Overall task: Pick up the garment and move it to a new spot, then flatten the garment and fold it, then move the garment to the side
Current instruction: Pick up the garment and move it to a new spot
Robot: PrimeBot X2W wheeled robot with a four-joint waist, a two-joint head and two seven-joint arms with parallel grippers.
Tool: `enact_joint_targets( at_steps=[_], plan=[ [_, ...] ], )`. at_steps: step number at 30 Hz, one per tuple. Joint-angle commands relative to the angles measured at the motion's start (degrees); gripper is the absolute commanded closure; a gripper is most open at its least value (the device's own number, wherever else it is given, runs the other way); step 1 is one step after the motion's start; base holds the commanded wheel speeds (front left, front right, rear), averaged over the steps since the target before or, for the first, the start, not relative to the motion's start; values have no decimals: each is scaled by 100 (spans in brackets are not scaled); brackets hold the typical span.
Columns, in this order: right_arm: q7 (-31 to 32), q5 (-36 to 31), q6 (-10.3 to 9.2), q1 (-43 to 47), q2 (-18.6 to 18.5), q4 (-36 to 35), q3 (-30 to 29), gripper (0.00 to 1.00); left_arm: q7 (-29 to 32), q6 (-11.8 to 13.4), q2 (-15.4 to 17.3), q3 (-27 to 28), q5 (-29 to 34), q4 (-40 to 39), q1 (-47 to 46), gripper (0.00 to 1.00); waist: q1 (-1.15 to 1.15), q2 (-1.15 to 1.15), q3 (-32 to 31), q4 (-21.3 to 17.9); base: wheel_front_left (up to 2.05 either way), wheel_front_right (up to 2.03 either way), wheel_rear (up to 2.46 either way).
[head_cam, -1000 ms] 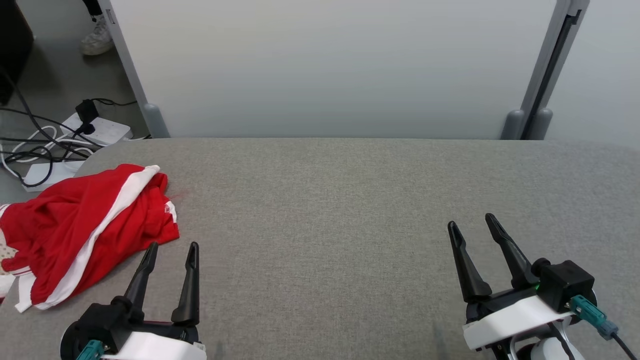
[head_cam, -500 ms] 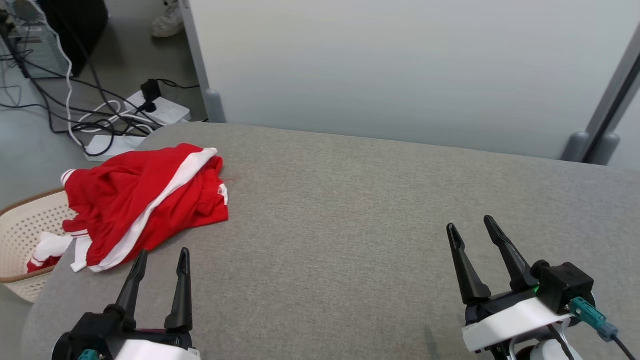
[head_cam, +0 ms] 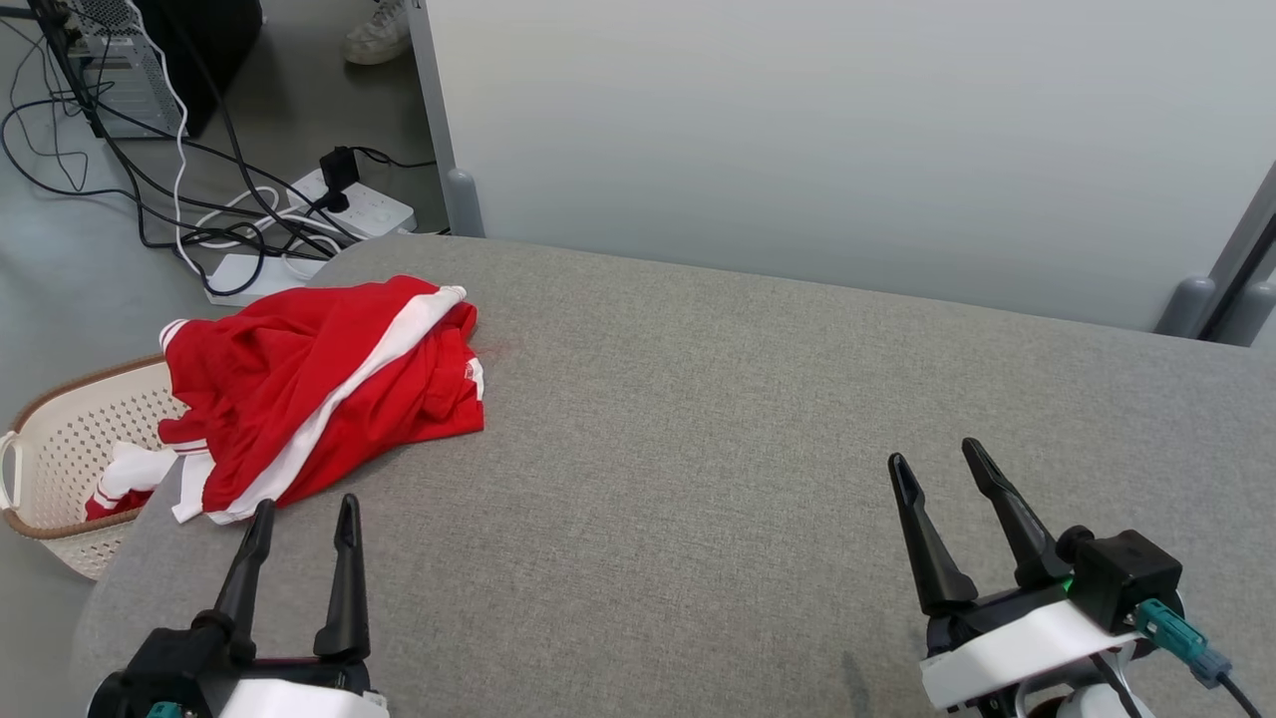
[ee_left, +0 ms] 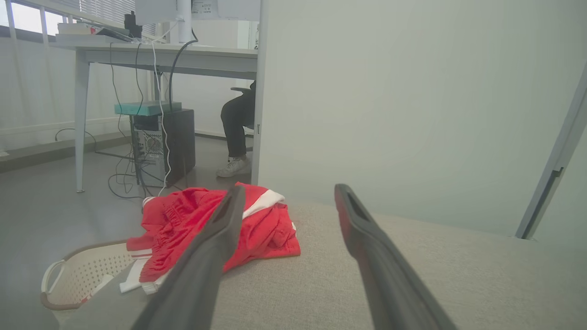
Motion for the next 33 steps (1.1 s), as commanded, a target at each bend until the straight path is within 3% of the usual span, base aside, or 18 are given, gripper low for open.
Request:
enact_joint_targets(
  at_steps=[1, 12, 28, 33],
  plan=[
    [-77, 28, 42, -138, -65, -179, 130, 0, -58, 94, 28, 212, 74, -169, -213, 0, 0, 0, 10, -8, 0, 0, 0],
    [-77, 67, 42, -240, -146, -179, 198, 0, -58, 542, 72, 539, 179, 806, -1017, 0, 0, 0, 245, -185, 0, 0, 0],
    [-77, 195, 42, -667, -366, -240, 262, 0, 45, 945, 679, 901, 71, 3176, -2776, 0, 0, 0, 1164, -552, 0, 0, 0],
    [-77, 272, 42, -715, -423, -229, 300, 0, 122, 953, 896, 929, 44, 3855, -3118, 0, 0, 0, 1269, -622, 0, 0, 0]
  ],
)
